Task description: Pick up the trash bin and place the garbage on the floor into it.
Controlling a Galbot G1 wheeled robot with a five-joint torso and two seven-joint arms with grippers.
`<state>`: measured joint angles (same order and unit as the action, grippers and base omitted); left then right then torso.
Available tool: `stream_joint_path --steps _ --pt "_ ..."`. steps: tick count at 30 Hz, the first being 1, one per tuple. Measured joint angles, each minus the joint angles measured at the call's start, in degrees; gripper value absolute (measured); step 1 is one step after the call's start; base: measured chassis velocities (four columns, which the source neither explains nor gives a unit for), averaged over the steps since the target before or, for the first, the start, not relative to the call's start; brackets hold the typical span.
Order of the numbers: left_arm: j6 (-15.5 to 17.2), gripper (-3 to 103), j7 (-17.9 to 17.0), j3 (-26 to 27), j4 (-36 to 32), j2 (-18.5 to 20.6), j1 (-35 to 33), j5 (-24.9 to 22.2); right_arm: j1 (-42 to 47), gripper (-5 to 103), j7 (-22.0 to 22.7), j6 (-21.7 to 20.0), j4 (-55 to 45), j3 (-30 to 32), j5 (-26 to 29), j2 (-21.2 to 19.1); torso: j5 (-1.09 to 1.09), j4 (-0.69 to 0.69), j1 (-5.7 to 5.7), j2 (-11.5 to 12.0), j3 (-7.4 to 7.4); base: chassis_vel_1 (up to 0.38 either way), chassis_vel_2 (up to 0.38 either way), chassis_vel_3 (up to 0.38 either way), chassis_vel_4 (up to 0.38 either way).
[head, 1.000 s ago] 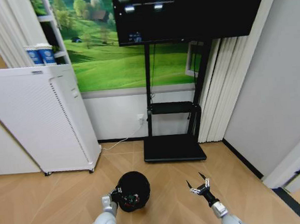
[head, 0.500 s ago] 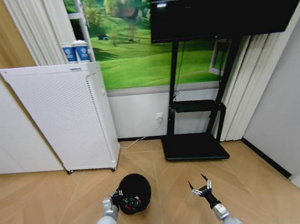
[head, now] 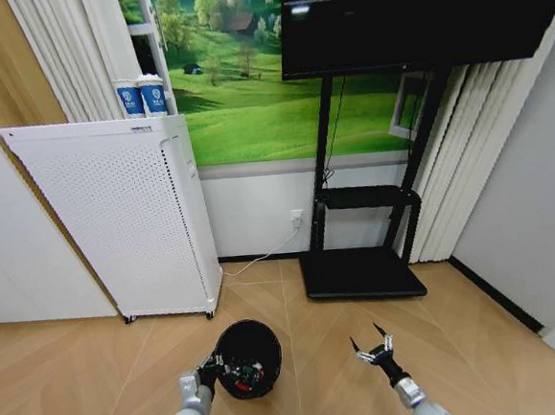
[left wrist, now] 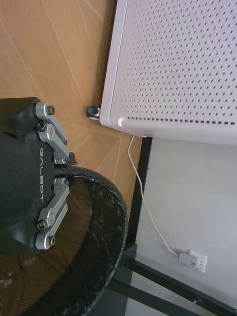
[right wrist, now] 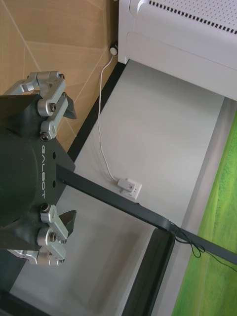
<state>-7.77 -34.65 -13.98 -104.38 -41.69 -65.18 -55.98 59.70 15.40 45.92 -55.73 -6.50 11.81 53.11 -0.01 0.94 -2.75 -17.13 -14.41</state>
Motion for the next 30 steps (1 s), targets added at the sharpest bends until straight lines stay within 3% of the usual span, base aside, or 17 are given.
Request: stream_joint_path --steps 8,13,30 --pt "-0.2 6 0.7 1.9 -1.2 1.3 -0.4 -0.6 -0.4 100 -0.4 0.0 -0.1 -1.6 0.6 0.3 0.00 0.08 0.00 0.0 0.00 0.023 0.011 -0.008 -0.003" --pt "-0.3 6 1.0 1.9 -0.9 1.2 -0.4 -0.6 -0.3 100 -0.3 0.0 -0.2 -1.6 0.6 0.3 0.00 0.05 -0.01 0.0 -0.01 0.022 0.000 -0.017 -0.001" --pt "-0.5 6 0.8 0.9 -0.4 0.2 0.2 -0.4 1.4 100 0.7 0.0 -0.5 0.2 -0.8 0.7 0.00 0.05 0.03 0.0 0.02 0.205 -0.057 -0.202 0.075"
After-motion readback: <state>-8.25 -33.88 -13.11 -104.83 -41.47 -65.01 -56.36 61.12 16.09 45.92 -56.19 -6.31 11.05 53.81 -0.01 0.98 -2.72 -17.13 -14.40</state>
